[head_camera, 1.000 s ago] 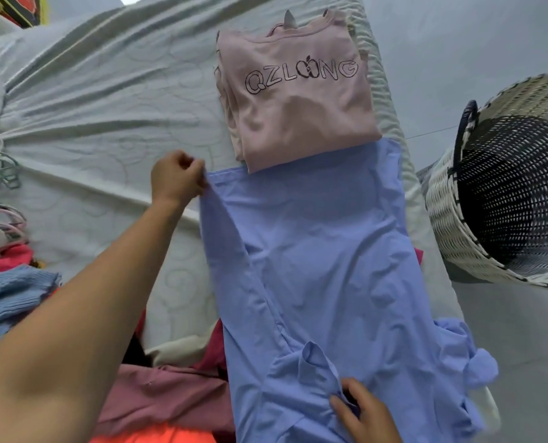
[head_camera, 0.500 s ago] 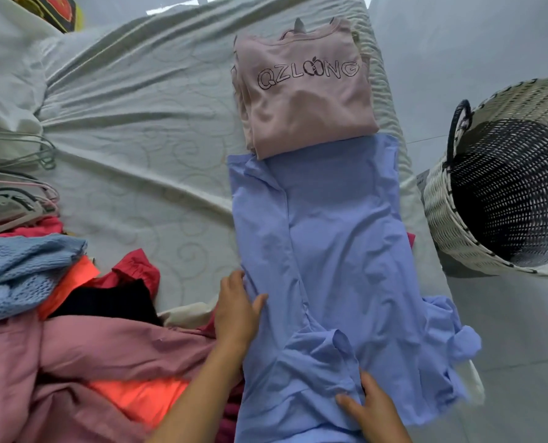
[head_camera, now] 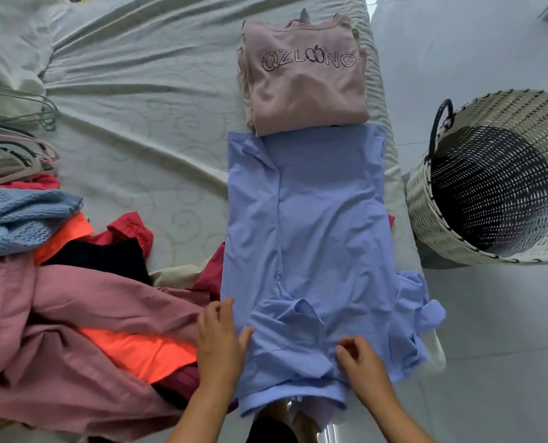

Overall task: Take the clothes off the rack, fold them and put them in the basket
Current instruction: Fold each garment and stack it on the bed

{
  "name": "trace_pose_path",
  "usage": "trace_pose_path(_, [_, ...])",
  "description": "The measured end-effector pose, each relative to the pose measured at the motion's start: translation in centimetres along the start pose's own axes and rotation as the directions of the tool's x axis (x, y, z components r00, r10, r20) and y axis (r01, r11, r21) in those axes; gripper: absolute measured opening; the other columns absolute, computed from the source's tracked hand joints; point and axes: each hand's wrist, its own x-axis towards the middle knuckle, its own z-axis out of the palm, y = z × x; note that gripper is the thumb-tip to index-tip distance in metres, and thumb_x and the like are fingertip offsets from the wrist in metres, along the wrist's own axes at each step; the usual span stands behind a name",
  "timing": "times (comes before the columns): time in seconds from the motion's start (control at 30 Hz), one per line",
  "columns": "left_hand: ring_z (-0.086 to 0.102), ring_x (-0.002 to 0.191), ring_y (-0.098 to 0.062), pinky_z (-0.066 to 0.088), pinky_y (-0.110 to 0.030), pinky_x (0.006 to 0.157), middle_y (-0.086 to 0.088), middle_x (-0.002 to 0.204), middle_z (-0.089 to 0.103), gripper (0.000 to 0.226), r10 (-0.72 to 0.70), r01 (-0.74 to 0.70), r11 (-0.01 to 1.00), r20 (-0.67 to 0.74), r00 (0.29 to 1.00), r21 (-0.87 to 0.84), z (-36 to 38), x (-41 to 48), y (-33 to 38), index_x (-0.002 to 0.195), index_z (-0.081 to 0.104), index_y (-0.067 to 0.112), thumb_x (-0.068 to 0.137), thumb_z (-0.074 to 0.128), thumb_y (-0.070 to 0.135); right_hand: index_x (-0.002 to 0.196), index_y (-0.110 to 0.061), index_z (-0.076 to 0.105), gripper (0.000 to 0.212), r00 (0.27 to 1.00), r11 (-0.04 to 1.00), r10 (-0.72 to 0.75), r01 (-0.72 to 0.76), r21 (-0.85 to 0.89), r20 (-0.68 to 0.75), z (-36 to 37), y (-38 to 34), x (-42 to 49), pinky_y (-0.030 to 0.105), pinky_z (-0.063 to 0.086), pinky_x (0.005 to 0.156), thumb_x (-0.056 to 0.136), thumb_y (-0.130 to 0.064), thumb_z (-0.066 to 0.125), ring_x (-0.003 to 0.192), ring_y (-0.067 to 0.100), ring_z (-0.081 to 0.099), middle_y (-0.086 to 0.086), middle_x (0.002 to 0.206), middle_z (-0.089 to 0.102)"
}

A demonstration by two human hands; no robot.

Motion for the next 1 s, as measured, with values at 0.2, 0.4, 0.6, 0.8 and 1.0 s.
trace_pose_path(0.2, [0.046, 0.096, -0.020, 0.051, -0.028, 0.070, -0.006, 0.115, 0.065, 0.059, 0.506, -0.534, 0.823, 0.174, 0.844, 0.193, 4.7, -1.3, 4.3, 0.117, 0.046, 0.029, 0.059, 0.043, 0.025, 0.085, 0.004, 0.057, 0.043, 0.807, 0.988, 0.071, 0.023, 0.151, -0.586, -8.0, 0.1, 4.0, 0.031, 0.039, 0.069, 0.071, -0.035, 0.064, 0.074, 0.031, 0.052, 0.019, 0.081, 0.056])
trace_pose_path(0.4, [0.045, 0.098, -0.017, 0.049, -0.030, 0.076, -0.001, 0.123, 0.063, 0.068, 0.467, -0.505, 0.846, 0.219, 0.857, 0.172, 5.2, -1.2, 6.3, 0.124, 0.044, 0.024, 0.057, 0.056, 0.031, 0.063, -0.007, 0.046, 0.030, 0.830, 0.792, 0.484, -0.279, 0.542, -0.279, -11.0, 1.7, 8.3, 0.029, 0.035, 0.054, 0.084, -0.014, 0.067, 0.057, 0.021, 0.039, 0.012, 0.071, 0.048])
trace_pose_path(0.6, [0.057, 0.091, -0.015, 0.049, -0.020, 0.078, 0.003, 0.108, 0.062, 0.021, 0.108, 0.064, 0.815, 0.259, 0.960, -0.576, 3.0, -1.1, 7.3, 0.101, 0.053, 0.029, 0.081, 0.061, 0.033, 0.083, -0.015, 0.059, 0.016, 0.921, 0.830, 0.169, 0.058, 0.554, -0.350, -11.5, -4.2, 4.0, 0.010, 0.045, 0.051, 0.087, 0.000, 0.057, 0.066, 0.006, 0.054, -0.001, 0.076, 0.057])
trace_pose_path(0.8, [0.066, 0.073, -0.018, 0.049, -0.028, 0.069, -0.010, 0.085, 0.070, 0.052, -0.203, 0.619, 0.066, 0.596, 0.777, -0.783, 0.9, -0.2, 6.1, 0.097, 0.062, 0.006, 0.092, 0.031, 0.048, 0.109, -0.030, 0.057, 0.036, 0.838, 0.861, -0.467, 0.504, -0.070, 0.282, -1.8, -10.6, -4.2, 0.016, 0.043, 0.082, 0.076, -0.044, 0.051, 0.093, 0.000, 0.055, -0.004, 0.106, 0.055])
trace_pose_path(1.0, [0.061, 0.088, -0.022, 0.050, -0.039, 0.079, -0.006, 0.086, 0.063, 0.032, -0.384, 0.626, 0.484, 0.495, 0.780, -0.611, 1.5, 0.6, 3.6, 0.106, 0.059, 0.004, 0.089, 0.060, 0.031, 0.105, -0.034, 0.046, 0.039, 0.896, 0.800, -0.369, 0.442, -0.406, 0.249, 0.4, -5.6, -3.0, 0.030, 0.043, 0.079, 0.071, -0.052, 0.037, 0.094, 0.025, 0.060, 0.003, 0.109, 0.058])
